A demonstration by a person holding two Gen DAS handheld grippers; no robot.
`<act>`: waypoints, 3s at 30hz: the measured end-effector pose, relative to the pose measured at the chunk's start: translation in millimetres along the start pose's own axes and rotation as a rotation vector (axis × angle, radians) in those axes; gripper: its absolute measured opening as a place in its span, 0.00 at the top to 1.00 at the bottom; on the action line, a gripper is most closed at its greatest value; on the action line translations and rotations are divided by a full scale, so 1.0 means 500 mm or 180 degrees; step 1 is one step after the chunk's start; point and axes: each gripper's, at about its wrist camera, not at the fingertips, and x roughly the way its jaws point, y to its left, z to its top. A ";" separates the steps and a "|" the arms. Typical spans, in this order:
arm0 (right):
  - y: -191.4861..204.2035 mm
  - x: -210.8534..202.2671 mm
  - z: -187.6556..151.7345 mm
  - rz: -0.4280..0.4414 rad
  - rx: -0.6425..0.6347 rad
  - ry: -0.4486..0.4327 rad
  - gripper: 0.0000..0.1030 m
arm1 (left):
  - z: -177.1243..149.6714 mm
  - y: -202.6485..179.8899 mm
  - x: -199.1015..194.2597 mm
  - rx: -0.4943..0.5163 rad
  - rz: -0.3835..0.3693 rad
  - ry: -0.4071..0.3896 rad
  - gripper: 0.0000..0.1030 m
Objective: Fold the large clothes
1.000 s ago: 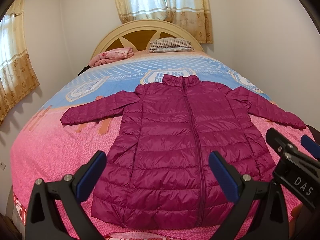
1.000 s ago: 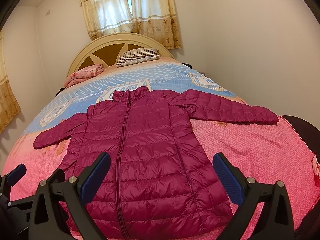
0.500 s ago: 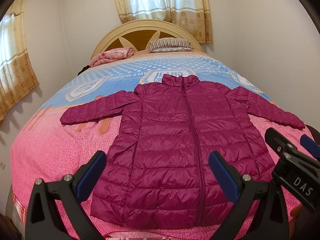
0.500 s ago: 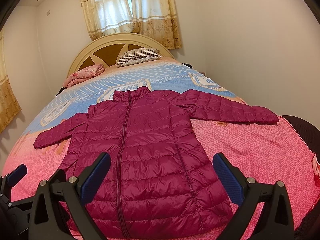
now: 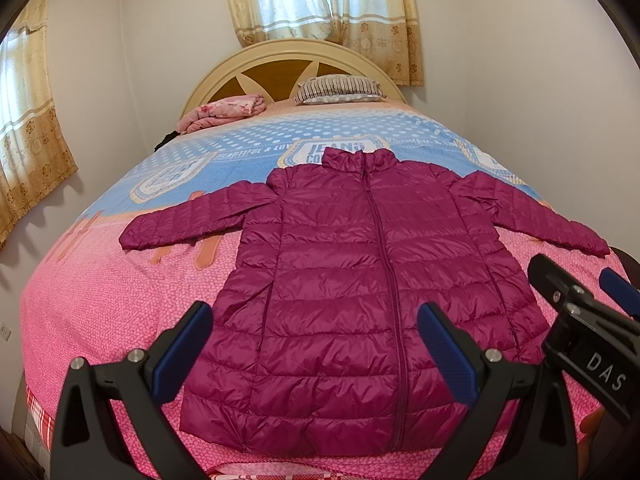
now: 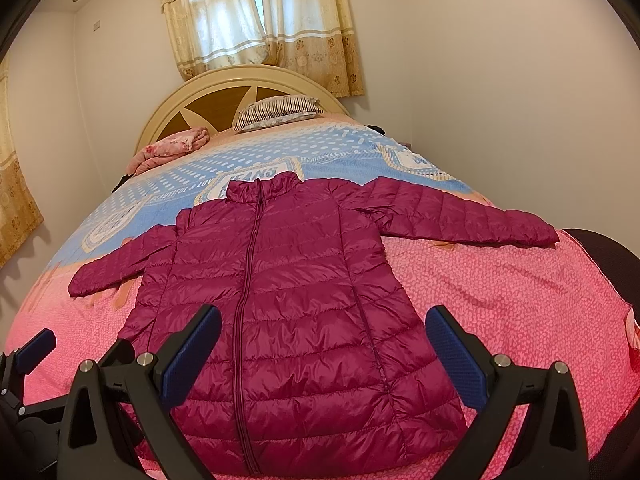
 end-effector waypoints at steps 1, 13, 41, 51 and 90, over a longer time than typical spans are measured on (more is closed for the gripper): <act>-0.001 0.000 0.001 -0.0001 0.0000 -0.0002 0.01 | -0.001 0.001 0.000 -0.0001 -0.0001 0.0001 0.00; 0.000 -0.003 -0.004 -0.0006 0.0009 0.0009 0.01 | -0.004 -0.008 0.001 0.0001 -0.0010 0.0003 0.00; -0.172 0.151 0.050 -0.0022 0.0485 0.0436 0.01 | 0.045 0.043 0.141 -0.0084 -0.0307 0.0168 0.00; -0.657 0.248 0.141 -0.0961 0.1923 0.0296 0.04 | 0.134 0.145 0.307 -0.0277 -0.0029 0.0254 0.00; -0.471 0.364 0.327 -0.1082 0.0582 0.0109 0.90 | 0.079 0.203 0.551 -0.0615 0.0167 0.0712 0.00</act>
